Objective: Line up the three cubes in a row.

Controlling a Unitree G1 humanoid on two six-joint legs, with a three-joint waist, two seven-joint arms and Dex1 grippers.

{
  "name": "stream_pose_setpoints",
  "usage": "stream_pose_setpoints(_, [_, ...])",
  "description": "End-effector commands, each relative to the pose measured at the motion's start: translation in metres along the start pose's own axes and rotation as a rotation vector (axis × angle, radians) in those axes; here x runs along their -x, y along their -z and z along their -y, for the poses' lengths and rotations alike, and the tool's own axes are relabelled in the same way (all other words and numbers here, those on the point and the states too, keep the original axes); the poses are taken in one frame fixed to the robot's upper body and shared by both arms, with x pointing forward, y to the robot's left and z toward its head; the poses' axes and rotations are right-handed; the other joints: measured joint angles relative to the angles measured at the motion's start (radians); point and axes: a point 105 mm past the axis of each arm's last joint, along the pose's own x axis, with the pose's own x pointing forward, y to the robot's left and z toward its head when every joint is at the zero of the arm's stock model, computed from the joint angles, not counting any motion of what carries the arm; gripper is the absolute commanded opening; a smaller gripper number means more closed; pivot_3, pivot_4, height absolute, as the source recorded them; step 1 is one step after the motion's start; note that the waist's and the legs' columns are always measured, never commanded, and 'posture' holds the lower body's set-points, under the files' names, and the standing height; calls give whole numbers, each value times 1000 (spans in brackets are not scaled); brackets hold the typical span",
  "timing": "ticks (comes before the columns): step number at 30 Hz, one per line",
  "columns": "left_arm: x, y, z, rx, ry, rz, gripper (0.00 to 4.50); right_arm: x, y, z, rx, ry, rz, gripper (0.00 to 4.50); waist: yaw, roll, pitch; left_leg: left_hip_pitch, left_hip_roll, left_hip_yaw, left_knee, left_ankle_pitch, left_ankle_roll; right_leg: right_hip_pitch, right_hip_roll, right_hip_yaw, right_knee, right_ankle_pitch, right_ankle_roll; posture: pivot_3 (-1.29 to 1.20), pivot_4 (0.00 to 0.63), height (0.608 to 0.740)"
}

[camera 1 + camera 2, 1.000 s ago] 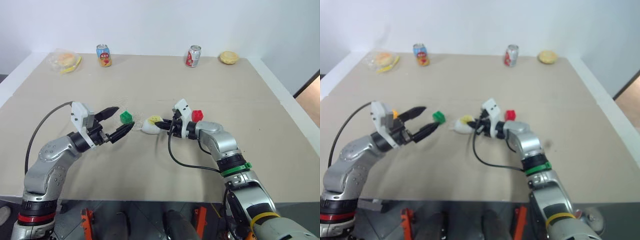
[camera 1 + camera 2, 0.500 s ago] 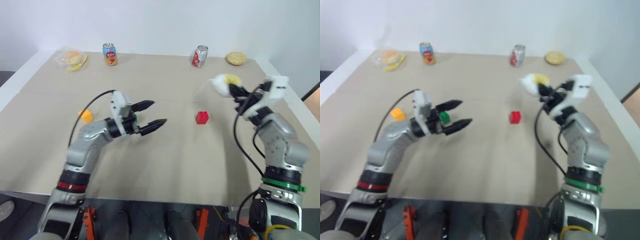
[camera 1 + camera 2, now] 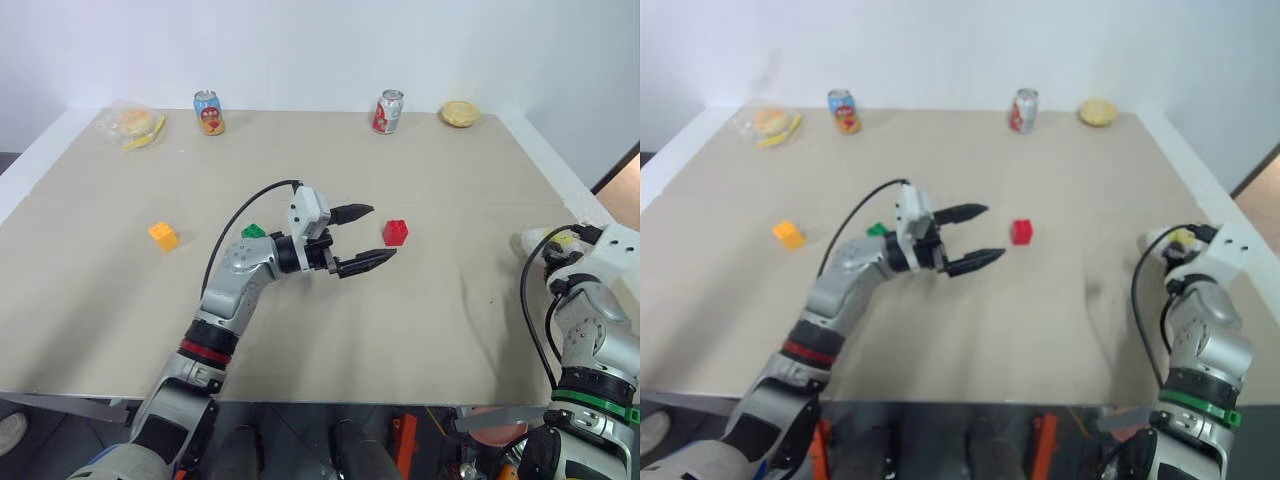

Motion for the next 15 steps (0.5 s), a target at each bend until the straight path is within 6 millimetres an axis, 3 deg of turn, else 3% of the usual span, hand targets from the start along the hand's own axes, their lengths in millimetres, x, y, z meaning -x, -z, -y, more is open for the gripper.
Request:
stream_pose_setpoints(1, [2,-14,-4,-54,-15,31,4500,5,-31,-4,17,1,129,3280,-2,0,0,0,0,0,0,0,0,0,0,0,0,0,0,0,150,733])
stream_pose_setpoints(4, [9,-13,-6,-62,-39,20,4500,8,-44,-15,24,-30,202,4375,-3,0,0,0,0,0,0,0,0,0,0,0,0,-1,-2,0,150,733])
stream_pose_setpoints(10, [25,-11,-9,-65,-87,-4,4500,14,-52,-50,17,-150,258,4450,-8,0,0,0,0,0,0,0,0,0,0,0,0,0,1,0,150,733])
stream_pose_setpoints(15, [45,-13,-17,-78,-152,-33,4500,36,-26,-132,-6,-434,191,4450,-14,1,0,1,1,0,0,0,0,0,1,0,0,1,0,0,150,733])
